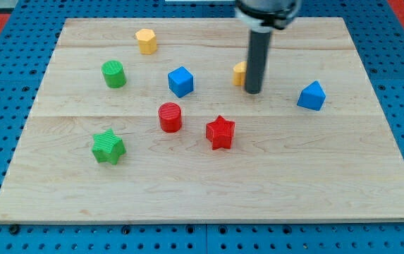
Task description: Move your arm closer to the blue triangle
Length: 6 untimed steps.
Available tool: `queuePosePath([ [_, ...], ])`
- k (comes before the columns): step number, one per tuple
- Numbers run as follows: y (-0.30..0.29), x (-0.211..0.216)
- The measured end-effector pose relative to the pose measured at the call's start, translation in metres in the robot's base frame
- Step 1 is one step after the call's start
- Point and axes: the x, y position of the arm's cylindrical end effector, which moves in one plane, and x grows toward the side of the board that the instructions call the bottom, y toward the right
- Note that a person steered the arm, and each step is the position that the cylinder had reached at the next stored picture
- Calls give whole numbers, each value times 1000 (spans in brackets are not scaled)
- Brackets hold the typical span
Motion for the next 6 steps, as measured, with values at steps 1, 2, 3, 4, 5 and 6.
queuePosePath([
  [1,6,-44],
  [2,-38,-25],
  [3,-70,-1],
  [4,-41,-8],
  [5,21,16],
  [6,11,70],
])
